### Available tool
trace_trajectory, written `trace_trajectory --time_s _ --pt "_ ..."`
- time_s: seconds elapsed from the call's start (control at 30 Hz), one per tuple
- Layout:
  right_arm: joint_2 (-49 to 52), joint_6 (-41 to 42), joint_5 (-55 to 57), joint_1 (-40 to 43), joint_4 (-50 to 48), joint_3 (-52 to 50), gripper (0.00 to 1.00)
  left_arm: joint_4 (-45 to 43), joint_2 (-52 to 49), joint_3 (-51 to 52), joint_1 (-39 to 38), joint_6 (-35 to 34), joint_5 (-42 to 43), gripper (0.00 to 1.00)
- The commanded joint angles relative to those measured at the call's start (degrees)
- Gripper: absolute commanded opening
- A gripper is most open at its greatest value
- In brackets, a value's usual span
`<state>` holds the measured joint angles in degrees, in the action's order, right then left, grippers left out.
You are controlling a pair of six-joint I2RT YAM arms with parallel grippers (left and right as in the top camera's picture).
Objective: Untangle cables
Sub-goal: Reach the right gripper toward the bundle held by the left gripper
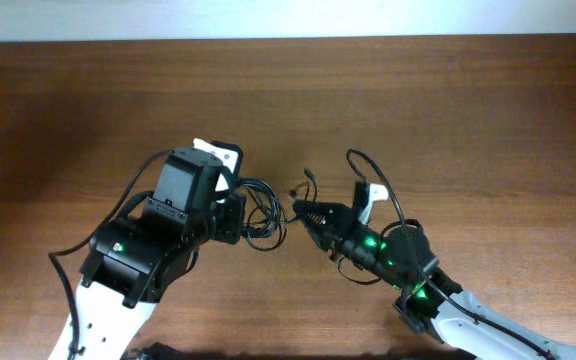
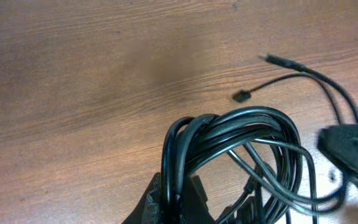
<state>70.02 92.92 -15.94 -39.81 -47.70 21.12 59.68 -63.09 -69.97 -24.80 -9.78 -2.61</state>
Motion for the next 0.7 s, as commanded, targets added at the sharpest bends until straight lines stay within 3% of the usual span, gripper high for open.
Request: trace_trajectory --time_s 0.0,0.07,0.13,0.37,0.4,0.57,0.67 --pt "0.0 -10.4 -3.3 -0.3 -1.2 2.7 0.04 -0.2 -0.3 -1.1 -0.1 -5.1 -0.4 0.00" --pt "0.0 -15.1 -6.3 -0.3 -1.1 5.7 0.04 -0.2 -2.0 -1.1 -0.1 -10.5 -0.3 0.00" --pt "0.0 -18.1 -7.7 -0.3 0.9 8.4 0.04 -0.2 -3.8 -1.1 -0.1 -11.6 -0.4 0.00" --pt "0.1 -24.0 -3.9 -0.4 22.4 13.6 0.04 -1.0 -6.6 -1.1 -0.1 -20.5 0.2 0.00" --pt "0.2 -24.7 -2.1 -1.2 23.4 13.6 0.04 -1.8 -6.6 -1.1 -0.1 -23.3 2.0 0.00" --pt "2.5 -26.8 12.6 -8.2 26.1 13.6 0.04 -6.3 -6.6 -1.1 -0.1 -23.4 19.4 0.00" --pt "5.9 -26.7 14.8 -8.2 26.3 13.9 0.04 -7.0 -6.6 -1.1 -0.4 -22.2 27.6 0.00"
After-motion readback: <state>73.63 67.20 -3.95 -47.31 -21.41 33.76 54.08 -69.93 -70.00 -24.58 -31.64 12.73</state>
